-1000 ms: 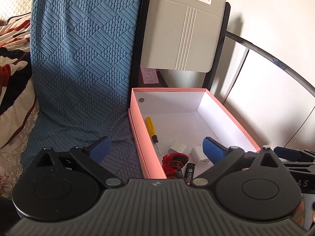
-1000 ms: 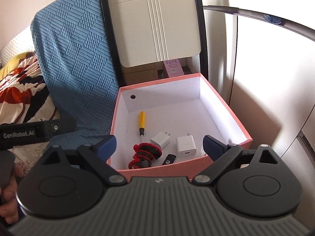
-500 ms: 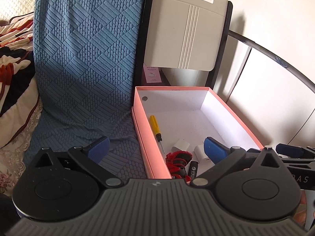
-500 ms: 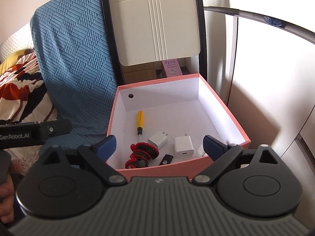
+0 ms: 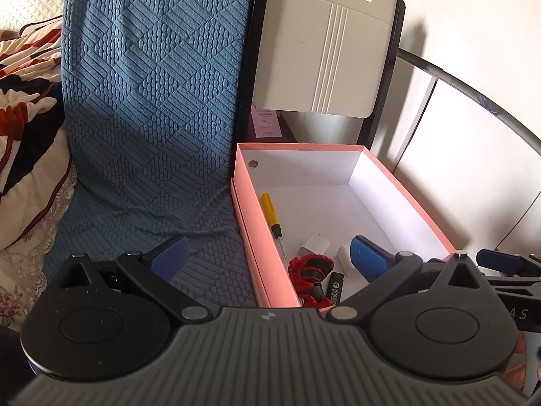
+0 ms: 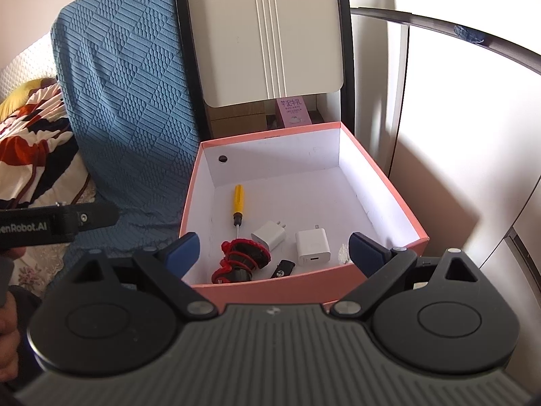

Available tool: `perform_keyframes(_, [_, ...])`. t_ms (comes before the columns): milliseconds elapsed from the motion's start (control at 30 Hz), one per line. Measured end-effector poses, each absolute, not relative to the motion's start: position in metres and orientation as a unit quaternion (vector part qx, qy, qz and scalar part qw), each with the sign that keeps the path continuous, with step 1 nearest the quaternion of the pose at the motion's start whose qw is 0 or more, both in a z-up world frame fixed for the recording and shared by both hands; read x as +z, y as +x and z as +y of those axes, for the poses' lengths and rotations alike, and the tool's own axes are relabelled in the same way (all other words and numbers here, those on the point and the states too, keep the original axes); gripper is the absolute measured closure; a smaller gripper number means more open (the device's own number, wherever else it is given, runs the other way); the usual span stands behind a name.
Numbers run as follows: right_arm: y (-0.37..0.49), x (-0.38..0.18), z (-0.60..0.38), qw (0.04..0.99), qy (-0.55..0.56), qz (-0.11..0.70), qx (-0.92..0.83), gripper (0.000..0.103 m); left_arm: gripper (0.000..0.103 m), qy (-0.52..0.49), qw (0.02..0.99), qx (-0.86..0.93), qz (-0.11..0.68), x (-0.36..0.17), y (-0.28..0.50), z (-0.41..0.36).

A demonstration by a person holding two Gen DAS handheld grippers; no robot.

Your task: Organize rigid objects

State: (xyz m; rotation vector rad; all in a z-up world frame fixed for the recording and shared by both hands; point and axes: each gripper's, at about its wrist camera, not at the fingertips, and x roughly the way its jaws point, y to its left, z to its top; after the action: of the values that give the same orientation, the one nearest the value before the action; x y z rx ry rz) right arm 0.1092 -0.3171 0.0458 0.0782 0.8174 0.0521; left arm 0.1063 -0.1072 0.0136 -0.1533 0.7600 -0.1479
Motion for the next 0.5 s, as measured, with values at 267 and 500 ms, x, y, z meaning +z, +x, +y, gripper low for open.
perform_keyframes(267, [0.1099, 0.0466, -0.3162, 0.917, 0.037, 0.396, 0.026, 0.006, 0.000, -0.073, 0.924, -0.071, 0.369, 0.0133, 0.1049, -0.1079])
perform_keyframes(500, [0.1107, 0.0465, -0.3175, 0.917, 0.038, 0.395, 0.027, 0.006, 0.000, -0.075, 0.923, -0.072, 0.370, 0.0123, 0.1052, -0.1078])
